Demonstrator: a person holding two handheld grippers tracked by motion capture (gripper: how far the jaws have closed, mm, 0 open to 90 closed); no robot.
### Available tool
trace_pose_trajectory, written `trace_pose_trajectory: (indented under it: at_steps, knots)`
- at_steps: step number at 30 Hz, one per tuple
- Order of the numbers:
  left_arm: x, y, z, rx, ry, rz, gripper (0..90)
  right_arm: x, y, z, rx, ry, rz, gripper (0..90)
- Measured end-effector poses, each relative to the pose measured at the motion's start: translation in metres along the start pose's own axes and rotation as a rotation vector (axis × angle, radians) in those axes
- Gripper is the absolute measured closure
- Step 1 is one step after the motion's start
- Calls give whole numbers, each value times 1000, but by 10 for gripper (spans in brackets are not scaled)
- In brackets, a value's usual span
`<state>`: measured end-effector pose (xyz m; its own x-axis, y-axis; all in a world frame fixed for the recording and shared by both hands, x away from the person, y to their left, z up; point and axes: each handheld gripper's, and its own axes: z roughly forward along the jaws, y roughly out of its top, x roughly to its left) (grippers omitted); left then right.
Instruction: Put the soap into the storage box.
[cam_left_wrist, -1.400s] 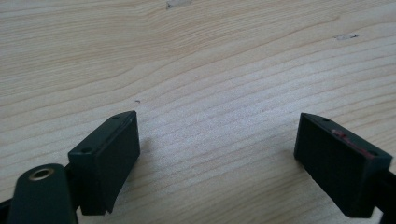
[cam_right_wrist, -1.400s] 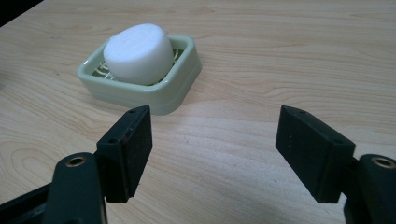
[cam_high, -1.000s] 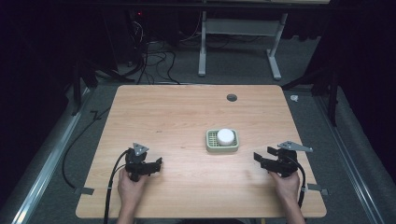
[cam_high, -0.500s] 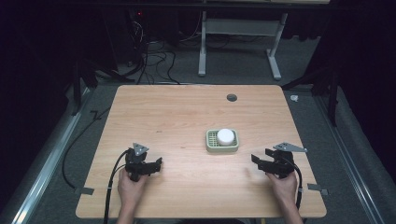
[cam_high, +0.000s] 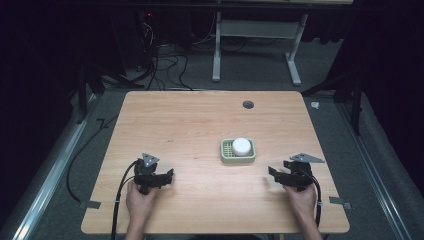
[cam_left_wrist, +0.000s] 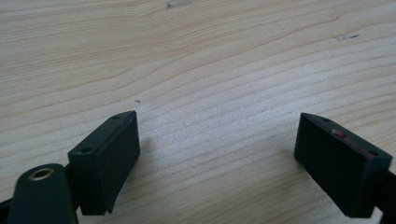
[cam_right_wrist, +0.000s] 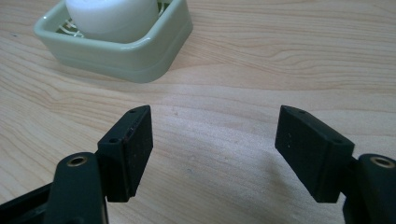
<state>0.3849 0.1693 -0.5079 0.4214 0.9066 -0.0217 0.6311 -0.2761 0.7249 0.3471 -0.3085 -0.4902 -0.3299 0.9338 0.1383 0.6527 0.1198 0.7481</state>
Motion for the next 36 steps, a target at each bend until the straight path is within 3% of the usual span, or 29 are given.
trace_pose_trajectory:
  at_steps: [21, 27, 29, 36]
  knots:
    - [0, 0, 0, -2, 0, 0, 148, 5, -3, 14, 37, -51, -32, 283]
    - [0, 0, 0, 0, 0, 0, 148, 9, -3, 16, 43, -81, -67, 276]
    - [0, 0, 0, -2, 1, -1, 148, 13, -3, 18, 53, -111, -106, 269]
    - [0, 0, 0, -2, 0, 0, 148, 13, -3, 18, 53, -109, -103, 268]
